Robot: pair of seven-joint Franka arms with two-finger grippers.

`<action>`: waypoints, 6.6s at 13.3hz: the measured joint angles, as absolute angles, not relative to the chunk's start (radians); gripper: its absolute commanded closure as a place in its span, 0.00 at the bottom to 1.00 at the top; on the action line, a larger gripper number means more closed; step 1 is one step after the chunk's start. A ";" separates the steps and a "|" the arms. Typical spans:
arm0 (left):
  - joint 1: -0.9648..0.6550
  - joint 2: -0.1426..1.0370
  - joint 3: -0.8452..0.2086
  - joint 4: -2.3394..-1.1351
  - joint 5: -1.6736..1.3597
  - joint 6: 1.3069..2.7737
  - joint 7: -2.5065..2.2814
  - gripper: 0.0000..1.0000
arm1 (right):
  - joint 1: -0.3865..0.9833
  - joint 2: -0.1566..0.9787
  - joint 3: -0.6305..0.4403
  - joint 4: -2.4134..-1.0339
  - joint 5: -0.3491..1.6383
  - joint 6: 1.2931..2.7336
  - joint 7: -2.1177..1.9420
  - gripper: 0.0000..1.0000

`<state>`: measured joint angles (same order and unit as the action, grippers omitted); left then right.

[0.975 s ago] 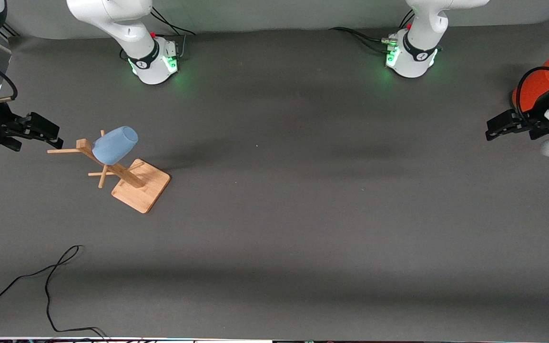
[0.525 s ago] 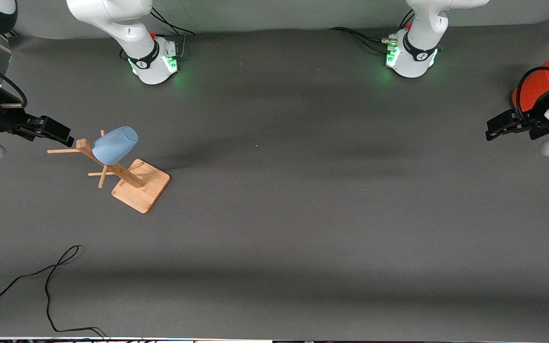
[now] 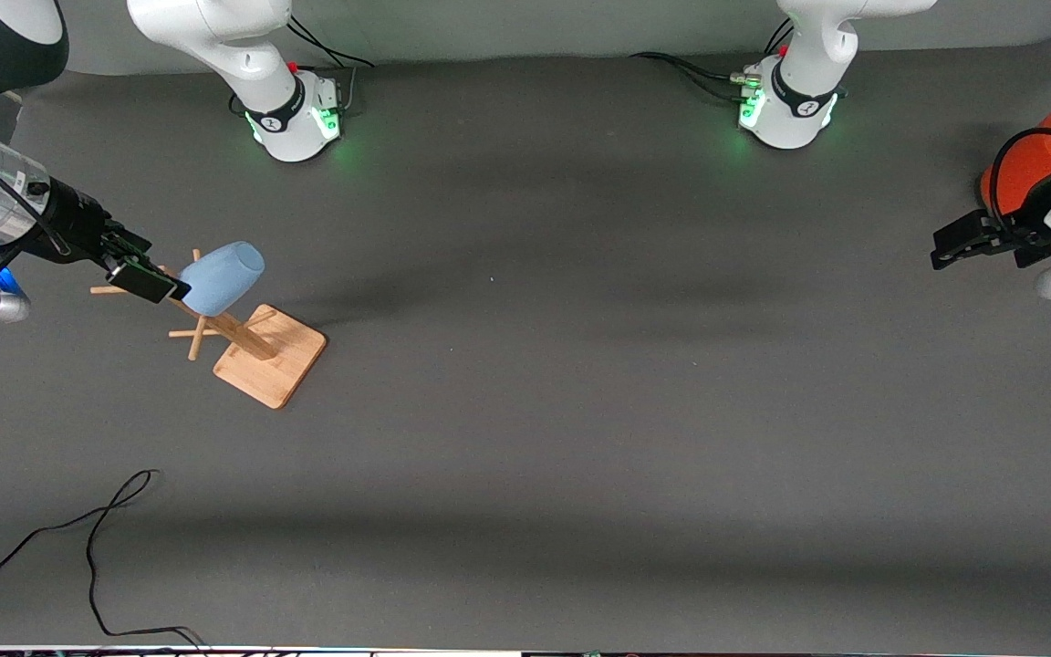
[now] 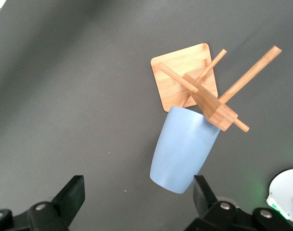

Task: Rotate and upright cup with both arms
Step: 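Reach the right gripper toward the blue cup on the wooden stand, then grasp the blue cup with the right gripper and pull it off the peg, then carry the blue cup with the right gripper toward the table middle, then lay the blue cup on its side and open the right gripper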

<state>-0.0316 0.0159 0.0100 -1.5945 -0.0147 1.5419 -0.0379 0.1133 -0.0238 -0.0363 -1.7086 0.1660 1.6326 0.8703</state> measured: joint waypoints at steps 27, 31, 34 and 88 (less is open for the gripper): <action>-0.026 0.017 0.010 -1.595 -0.017 1.542 -0.038 0.00 | 0.114 -0.144 -0.083 -2.173 0.282 1.961 0.923 0.36; -0.026 0.017 0.010 -1.595 -0.017 1.542 -0.038 0.00 | 0.115 -0.151 -0.083 -2.170 0.308 1.958 0.930 0.36; -0.026 0.018 0.010 -1.595 -0.017 1.543 -0.040 0.00 | 0.117 -0.159 -0.078 -2.152 0.323 1.936 0.966 0.36; -0.025 0.024 0.007 -1.595 -0.018 1.544 -0.044 0.00 | 0.439 0.749 0.591 -1.566 -0.394 2.155 2.561 0.00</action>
